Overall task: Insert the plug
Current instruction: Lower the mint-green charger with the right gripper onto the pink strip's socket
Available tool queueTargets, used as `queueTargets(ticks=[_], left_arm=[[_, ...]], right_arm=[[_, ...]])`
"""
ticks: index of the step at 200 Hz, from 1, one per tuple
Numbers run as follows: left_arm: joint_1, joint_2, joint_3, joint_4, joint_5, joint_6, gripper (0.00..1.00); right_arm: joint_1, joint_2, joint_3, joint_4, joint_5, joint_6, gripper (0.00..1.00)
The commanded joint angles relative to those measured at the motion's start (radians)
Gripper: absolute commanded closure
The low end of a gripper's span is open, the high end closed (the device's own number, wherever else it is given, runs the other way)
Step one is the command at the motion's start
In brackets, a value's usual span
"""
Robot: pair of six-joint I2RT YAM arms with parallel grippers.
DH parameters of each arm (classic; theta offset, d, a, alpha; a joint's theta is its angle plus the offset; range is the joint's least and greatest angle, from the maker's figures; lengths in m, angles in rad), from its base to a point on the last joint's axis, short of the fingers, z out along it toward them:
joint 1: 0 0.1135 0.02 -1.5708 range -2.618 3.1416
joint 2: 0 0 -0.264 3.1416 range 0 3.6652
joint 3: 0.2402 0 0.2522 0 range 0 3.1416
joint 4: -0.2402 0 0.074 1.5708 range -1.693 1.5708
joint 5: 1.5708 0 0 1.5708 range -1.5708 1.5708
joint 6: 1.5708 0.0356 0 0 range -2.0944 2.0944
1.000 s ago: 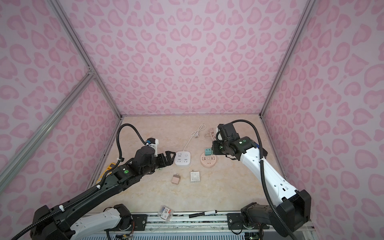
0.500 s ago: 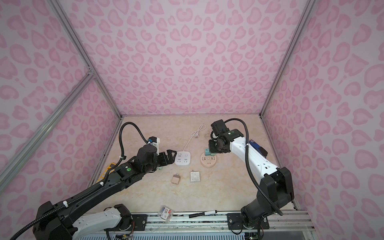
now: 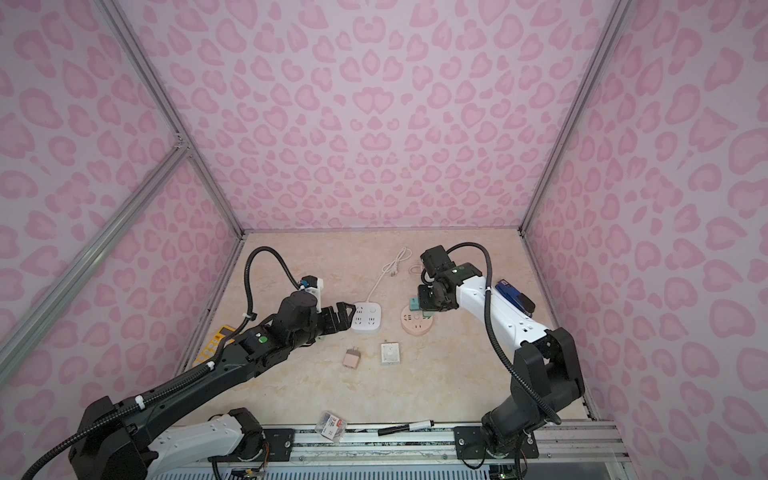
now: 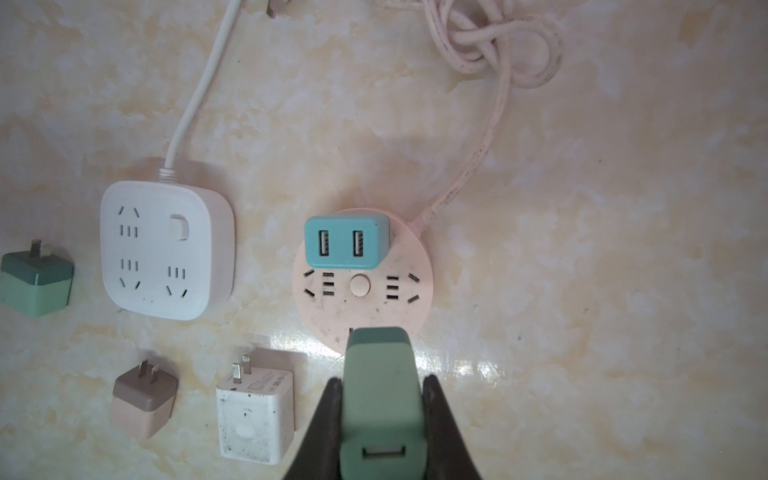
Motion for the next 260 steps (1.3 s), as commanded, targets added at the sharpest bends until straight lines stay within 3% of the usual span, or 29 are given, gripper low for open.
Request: queueTargets(ticks=[1, 260], left_arm=[[-0.001, 0.016, 0.005, 0.046, 0.006, 0.019, 0.0], [-0.001, -0.014, -0.03, 0.033, -0.02, 0.011, 0.0]], right_arm=[[-0.001, 0.029, 0.021, -0.011, 0.015, -0.019, 1.0], [-0.003, 0.174, 0.038, 0.015, 0.034, -0.04, 1.0]])
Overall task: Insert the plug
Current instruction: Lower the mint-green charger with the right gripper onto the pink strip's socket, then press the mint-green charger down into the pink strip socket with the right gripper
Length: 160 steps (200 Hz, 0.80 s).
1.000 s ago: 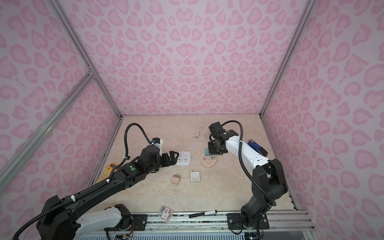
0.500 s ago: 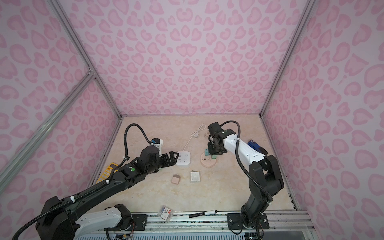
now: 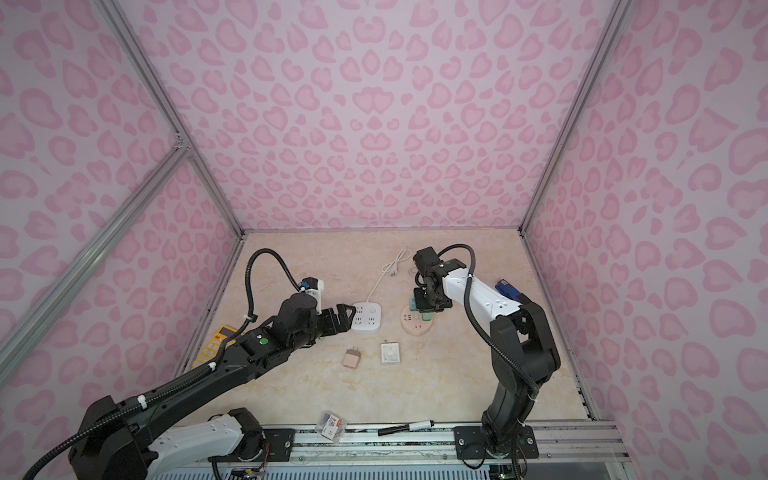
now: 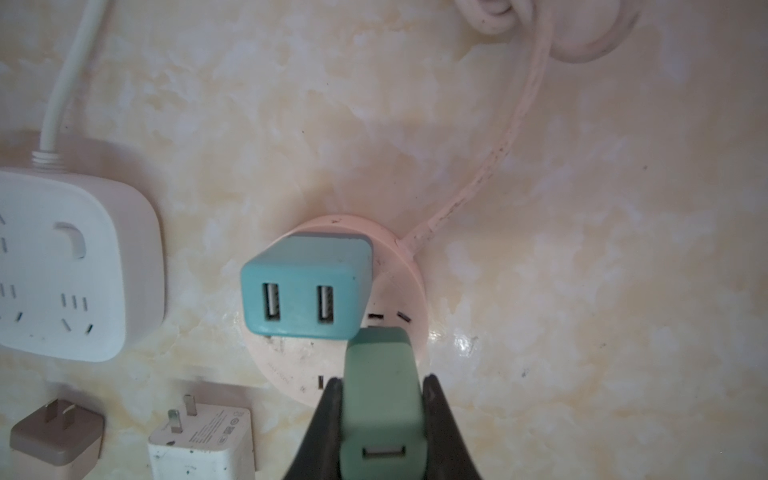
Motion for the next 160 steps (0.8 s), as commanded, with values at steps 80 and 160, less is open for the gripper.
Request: queueTargets(ticks=[80, 160], left_arm=[[0.0, -0.002, -0.002, 0.007, -0.025, 0.001, 0.0], [-0.001, 0.004, -0.004, 0.011, -0.027, 0.0, 0.0]], right_arm=[[-0.003, 0.0, -0.023, 0.049, 0.013, 0.001, 1.0], [-0.004, 0.01, -0.028, 0.049, 0.002, 0.005, 1.0]])
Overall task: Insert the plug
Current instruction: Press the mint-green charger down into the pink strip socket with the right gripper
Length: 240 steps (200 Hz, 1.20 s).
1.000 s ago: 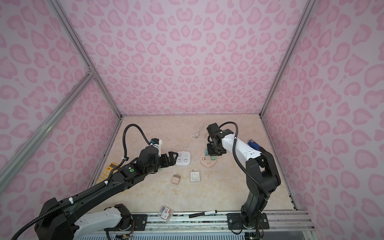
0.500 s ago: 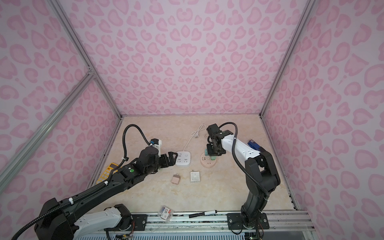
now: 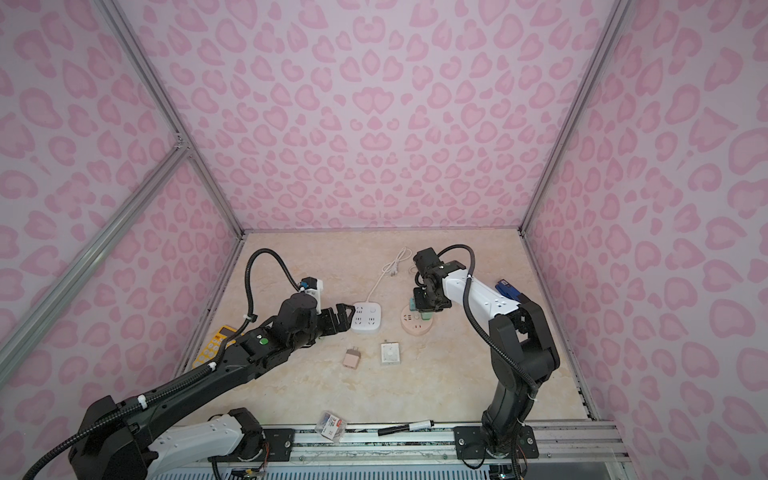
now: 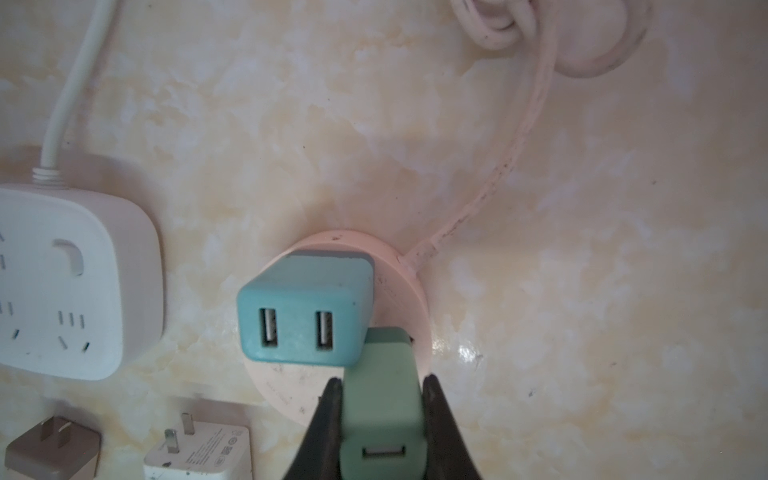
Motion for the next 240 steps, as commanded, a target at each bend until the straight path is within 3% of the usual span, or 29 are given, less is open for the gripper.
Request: queueTargets(ticks=[1, 240], left_arm=[[-0.001, 0.003, -0.003, 0.013, -0.015, 0.003, 0.0], [-0.001, 0.024, -0.018, 0.043, -0.01, 0.003, 0.0]], right_arm=[[0.0, 0.005, -0.009, 0.003, 0.0, 0.004, 1.0], [0.043, 0.136, -0.013, -0.029, 0.018, -0.007, 1.0]])
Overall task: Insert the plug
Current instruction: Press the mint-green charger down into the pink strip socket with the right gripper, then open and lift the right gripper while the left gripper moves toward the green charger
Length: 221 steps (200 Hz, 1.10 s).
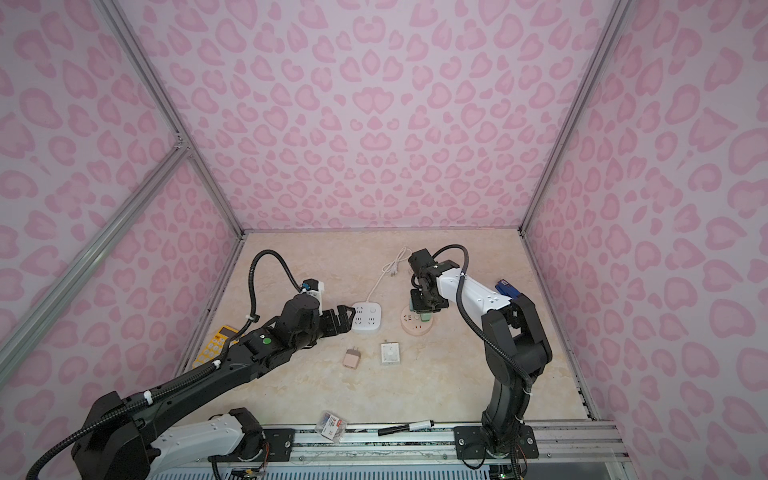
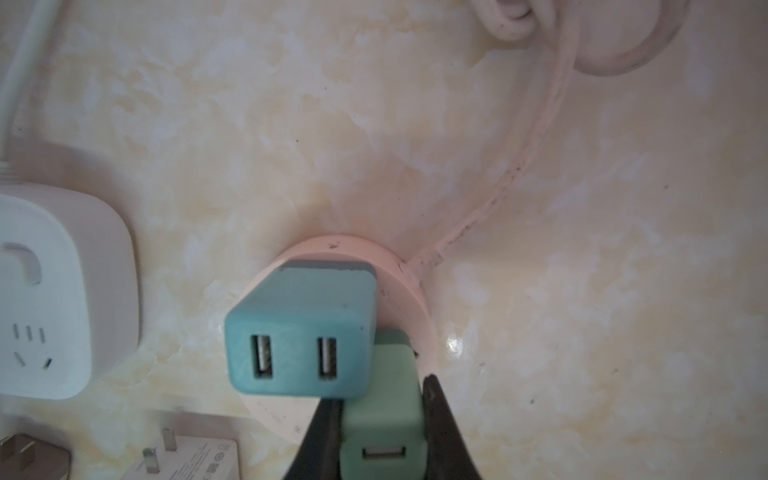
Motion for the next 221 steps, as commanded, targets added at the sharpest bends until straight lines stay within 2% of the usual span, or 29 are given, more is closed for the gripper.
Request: queueTargets(ticks=[1, 99, 196, 221], left_arm=[[0.0, 0.003, -0.006, 0.032, -0.004, 0.003, 0.0], [0.0, 0.011, -0.006, 0.038, -0.001, 0.003, 0.0], [-0.001, -0.015, -0.01, 0.024, -0.011, -0.002, 0.0], [-0.001, -0.029, -0.007, 0.017, -0.018, 0.001, 0.01]], right_arm=[[0.014, 0.054, -0.035, -0.013, -0.009, -0.002, 1.0], [0.028, 0.033, -0.025, -0.049, 0.0, -0.002, 1.0], [0.022, -0.069, -0.004, -0.023, -0.003, -0.015, 0.46], [0.007, -0.093, -0.006, -0.014, -0.026, -0.019, 0.43]])
